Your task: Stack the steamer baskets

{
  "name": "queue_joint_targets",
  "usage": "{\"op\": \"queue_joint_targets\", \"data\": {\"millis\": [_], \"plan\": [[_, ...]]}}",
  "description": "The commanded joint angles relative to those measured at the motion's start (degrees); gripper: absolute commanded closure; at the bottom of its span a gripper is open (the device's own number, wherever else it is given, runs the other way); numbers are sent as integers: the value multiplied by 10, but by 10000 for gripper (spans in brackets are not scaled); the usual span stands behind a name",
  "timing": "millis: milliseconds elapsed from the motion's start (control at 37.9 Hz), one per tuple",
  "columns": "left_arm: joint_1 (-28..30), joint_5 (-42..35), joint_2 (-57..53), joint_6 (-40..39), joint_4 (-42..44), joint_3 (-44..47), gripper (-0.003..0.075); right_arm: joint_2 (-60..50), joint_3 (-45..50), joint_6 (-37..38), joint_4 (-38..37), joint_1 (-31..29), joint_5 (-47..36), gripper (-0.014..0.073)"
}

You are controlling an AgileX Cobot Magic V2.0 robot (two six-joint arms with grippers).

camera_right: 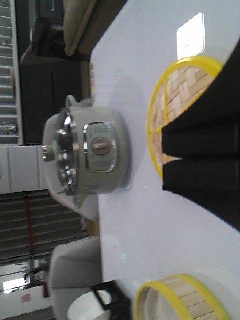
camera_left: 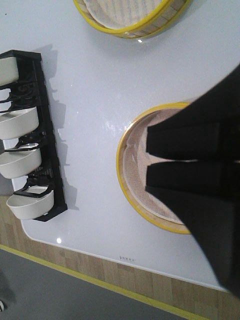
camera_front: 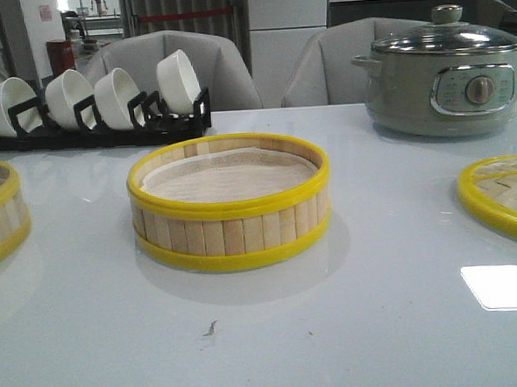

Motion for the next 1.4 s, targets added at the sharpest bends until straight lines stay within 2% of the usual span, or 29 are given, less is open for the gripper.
{"op": "queue_joint_targets", "data": {"millis": [0, 132, 343, 449, 554, 792, 976, 1214, 1372], "plan": [[-4, -43, -8, 0, 14, -16, 633, -10, -35, 50, 12, 3, -25, 538], [-4, -43, -8, 0, 14, -16, 633, 38, -114, 99, 12, 23, 82, 538], [-4, -47, -8, 0, 15, -16, 633, 319, -337, 86, -4, 25, 139, 538], [-4, -47, -8, 0, 15, -16, 633, 442, -448, 86, -4, 25, 219, 538], [-4, -47, -8, 0, 15, -16, 633, 512, -516, 86, -4, 25, 304, 538], [-4, -49, -8, 0, 16, -16, 633, 565, -531, 86, -4, 25, 355, 538], [-4, -55, -8, 0, 16, -16, 633, 565, -531, 87, -4, 25, 313, 538], [-4, -56, -8, 0, 11, -16, 633, 565, -531, 84, -4, 25, 329, 536], [-4, -53, -8, 0, 3, -16, 633, 565, -542, -5, -5, 25, 308, 533]]}}
